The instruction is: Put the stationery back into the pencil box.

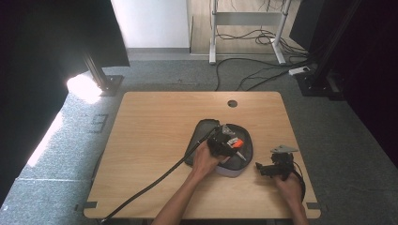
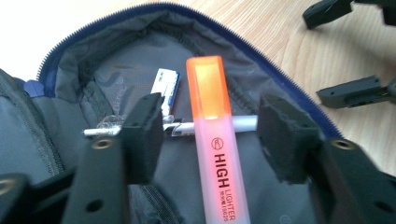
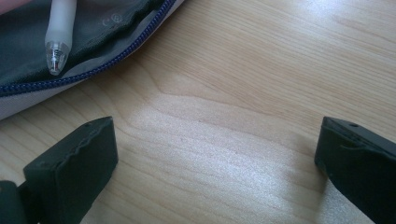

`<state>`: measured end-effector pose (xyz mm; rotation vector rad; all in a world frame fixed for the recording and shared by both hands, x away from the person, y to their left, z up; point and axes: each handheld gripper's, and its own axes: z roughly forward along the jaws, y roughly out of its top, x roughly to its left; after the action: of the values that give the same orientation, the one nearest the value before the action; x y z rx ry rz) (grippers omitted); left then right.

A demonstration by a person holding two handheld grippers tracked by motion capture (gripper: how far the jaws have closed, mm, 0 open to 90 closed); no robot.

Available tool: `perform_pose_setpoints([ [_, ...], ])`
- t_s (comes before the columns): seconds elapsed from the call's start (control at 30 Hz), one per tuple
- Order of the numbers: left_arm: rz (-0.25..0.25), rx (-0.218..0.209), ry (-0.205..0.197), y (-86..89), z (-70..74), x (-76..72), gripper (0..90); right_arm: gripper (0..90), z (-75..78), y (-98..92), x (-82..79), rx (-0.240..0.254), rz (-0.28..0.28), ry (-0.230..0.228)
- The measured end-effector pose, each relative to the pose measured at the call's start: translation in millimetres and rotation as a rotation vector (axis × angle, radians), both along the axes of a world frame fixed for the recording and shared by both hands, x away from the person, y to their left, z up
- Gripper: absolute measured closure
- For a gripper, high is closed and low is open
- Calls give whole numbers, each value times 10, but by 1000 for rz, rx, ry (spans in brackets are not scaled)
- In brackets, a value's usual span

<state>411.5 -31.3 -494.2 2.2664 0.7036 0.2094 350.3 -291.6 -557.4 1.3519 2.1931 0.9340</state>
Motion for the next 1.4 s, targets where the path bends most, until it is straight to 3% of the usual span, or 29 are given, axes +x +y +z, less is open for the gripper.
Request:
perform_pose_setpoints([
  [0.23, -19, -30, 11, 48, 90, -49, 196, 0, 0, 0, 1, -1, 0, -1],
  [0.37, -39, -7, -4, 72, 115, -87, 141, 0, 1, 1, 1, 0, -1, -1],
  [0.43, -40, 0, -17, 94, 129, -115, 139, 0, 1, 1, 1, 0, -1, 0],
  [0.6, -38, -31, -8, 185, 154, -142, 121, 0, 1, 2, 1, 0, -2, 0],
  [0.97, -42, 0, -31, 342, 186, -224, 57, 0, 1, 1, 1, 0, -1, 0],
  [1.4, -44, -2, -42, 515, 215, -329, 20, 0, 1, 1, 1, 0, 0, 0],
])
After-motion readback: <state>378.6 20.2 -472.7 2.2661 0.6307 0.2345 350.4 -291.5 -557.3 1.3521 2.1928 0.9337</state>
